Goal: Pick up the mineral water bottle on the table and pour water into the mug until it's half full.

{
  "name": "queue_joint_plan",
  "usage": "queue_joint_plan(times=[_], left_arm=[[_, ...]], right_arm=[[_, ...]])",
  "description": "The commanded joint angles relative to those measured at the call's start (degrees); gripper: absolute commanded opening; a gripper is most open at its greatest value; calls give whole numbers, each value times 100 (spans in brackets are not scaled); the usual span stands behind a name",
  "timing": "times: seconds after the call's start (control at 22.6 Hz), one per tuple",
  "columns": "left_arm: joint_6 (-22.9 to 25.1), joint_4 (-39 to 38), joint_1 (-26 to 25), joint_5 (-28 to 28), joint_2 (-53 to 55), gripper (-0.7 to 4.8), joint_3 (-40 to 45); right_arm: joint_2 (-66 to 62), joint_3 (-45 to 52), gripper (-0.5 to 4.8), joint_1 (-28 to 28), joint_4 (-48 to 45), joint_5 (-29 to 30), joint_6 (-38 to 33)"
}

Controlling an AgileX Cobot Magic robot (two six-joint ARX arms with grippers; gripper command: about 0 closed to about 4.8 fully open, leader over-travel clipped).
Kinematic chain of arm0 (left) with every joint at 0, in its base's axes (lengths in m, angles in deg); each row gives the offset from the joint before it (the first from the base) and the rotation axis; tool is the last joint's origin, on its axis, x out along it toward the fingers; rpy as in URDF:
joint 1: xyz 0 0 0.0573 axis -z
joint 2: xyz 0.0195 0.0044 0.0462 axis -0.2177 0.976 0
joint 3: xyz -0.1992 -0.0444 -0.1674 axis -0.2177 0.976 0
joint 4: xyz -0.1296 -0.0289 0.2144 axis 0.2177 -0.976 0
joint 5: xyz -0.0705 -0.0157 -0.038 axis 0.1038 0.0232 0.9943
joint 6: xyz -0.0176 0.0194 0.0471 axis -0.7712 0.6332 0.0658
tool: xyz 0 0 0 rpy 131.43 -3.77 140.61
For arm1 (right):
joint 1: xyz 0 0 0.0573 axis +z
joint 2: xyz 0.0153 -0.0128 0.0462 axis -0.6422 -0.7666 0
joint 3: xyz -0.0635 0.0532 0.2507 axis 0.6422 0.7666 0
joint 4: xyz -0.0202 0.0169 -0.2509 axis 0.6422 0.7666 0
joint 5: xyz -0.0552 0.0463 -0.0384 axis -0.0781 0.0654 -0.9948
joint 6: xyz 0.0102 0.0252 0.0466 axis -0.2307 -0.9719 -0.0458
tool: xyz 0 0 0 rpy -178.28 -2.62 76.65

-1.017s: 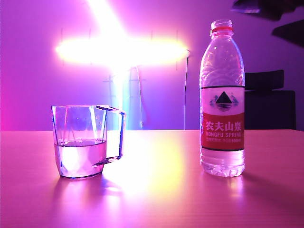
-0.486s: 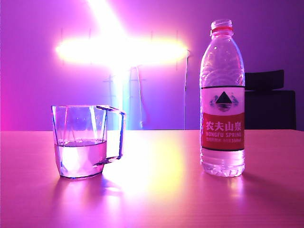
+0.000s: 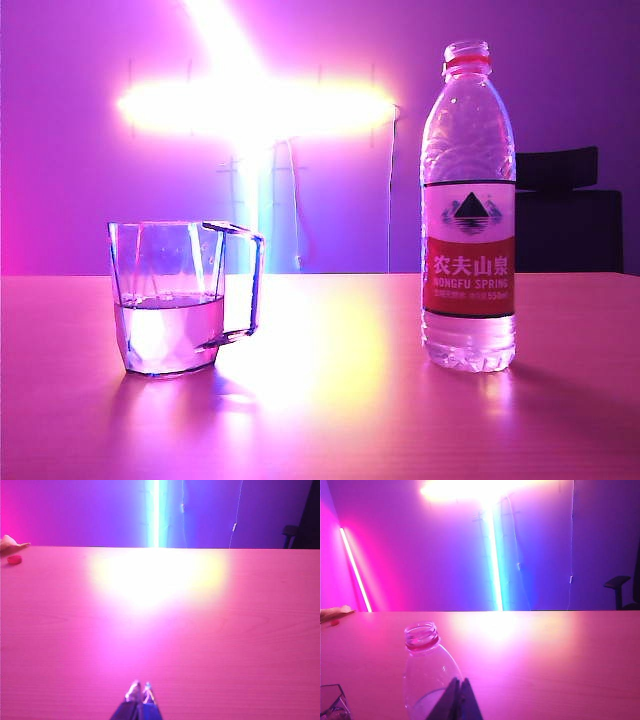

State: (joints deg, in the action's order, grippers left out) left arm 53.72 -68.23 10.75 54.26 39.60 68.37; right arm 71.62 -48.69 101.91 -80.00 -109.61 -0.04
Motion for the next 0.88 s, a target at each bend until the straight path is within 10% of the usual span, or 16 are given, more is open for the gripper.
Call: queue_joint_plan(times=[0.04,0.35,0.66,0.88], left_arm=[[-15,68,4,17,11,-2,-24],[-15,68,4,17,11,-2,-24],[-15,70,4,15,11,-2,-24],[-15,70,4,17,11,-2,-24]], right_arm=[[-2,-17,0,4,-57,-9,-4],[9,-17,-1,-544,26,131,142],[11,417,-1,-3985,24,4509,81],[11,957,-1,-5563,-243,5396,-422]])
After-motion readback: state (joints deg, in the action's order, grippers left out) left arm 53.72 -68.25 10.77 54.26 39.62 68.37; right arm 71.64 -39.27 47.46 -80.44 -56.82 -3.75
